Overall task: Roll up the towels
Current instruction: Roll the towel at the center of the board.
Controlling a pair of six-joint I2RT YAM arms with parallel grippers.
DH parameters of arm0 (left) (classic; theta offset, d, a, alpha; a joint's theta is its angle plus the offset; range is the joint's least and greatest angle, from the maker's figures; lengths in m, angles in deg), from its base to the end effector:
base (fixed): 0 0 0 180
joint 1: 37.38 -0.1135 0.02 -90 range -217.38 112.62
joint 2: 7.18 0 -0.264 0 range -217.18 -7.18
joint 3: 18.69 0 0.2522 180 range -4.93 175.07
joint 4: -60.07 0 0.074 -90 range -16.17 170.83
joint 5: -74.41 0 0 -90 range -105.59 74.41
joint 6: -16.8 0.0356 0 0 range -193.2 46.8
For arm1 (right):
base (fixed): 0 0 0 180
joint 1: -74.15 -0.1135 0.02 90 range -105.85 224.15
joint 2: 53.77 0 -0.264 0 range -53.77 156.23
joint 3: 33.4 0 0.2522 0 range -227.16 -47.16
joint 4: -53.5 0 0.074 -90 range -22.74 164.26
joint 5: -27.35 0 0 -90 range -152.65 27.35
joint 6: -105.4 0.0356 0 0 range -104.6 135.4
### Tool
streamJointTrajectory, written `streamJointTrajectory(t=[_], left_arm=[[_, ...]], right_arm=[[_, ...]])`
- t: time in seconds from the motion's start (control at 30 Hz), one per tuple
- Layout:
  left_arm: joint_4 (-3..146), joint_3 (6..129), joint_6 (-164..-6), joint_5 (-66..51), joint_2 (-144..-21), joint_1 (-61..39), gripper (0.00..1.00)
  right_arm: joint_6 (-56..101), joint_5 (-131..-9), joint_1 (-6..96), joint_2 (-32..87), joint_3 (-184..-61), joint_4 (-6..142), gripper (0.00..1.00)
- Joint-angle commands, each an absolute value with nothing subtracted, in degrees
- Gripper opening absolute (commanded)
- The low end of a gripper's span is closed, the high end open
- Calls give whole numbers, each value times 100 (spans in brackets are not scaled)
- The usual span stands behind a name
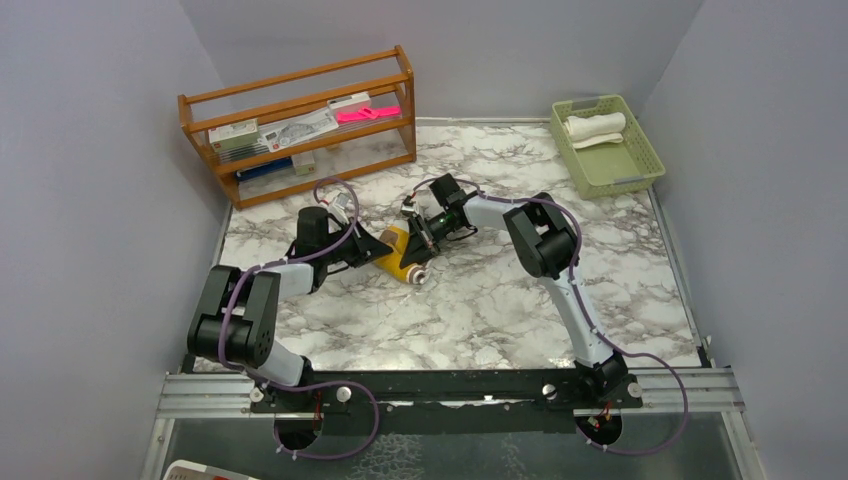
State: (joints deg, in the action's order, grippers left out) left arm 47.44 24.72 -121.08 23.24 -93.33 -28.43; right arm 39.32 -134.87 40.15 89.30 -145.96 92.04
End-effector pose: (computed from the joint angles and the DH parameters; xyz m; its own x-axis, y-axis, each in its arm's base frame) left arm 0.2687 -0.0649 0.1547 -0.8197 -0.4559 -0.3469 0.0731 0.5174 -0.8526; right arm 0.3779 0.2958 0.0648 -0.8914 -0.4519 0.0337 -0.1002 0.2691 0.9579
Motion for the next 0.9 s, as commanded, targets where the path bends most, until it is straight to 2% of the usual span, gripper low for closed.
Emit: streamJointTrajectory(t=[0.0, 0.4, 0.43, 0.5, 0.6, 0.87], left_arm=[[4449, 2388, -12188, 2493, -9467, -2868, 0], [3799, 2363, -11944, 1819, -10426, -2858, 0], [3765, 2385, -11895, 1761, -10608, -2859, 0], [3711, 2416, -11843, 1739, -10796, -2854, 0], [3675, 2345, -11763, 1656, -10930, -2834, 0], [3674, 2058, -11475, 1407, -11157, -2825, 0]], right_arm=[[3597, -12081, 4016, 9515, -14347, 9866, 1], [3471, -11609, 4014, 9323, -14410, 10049, 1], [3439, -11444, 4014, 9263, -14432, 10121, 7], [3321, -11093, 4014, 9155, -14494, 10274, 27], [3223, -10638, 4012, 8914, -14475, 10371, 39], [3063, -9195, 4005, 7634, -13625, 9535, 44]])
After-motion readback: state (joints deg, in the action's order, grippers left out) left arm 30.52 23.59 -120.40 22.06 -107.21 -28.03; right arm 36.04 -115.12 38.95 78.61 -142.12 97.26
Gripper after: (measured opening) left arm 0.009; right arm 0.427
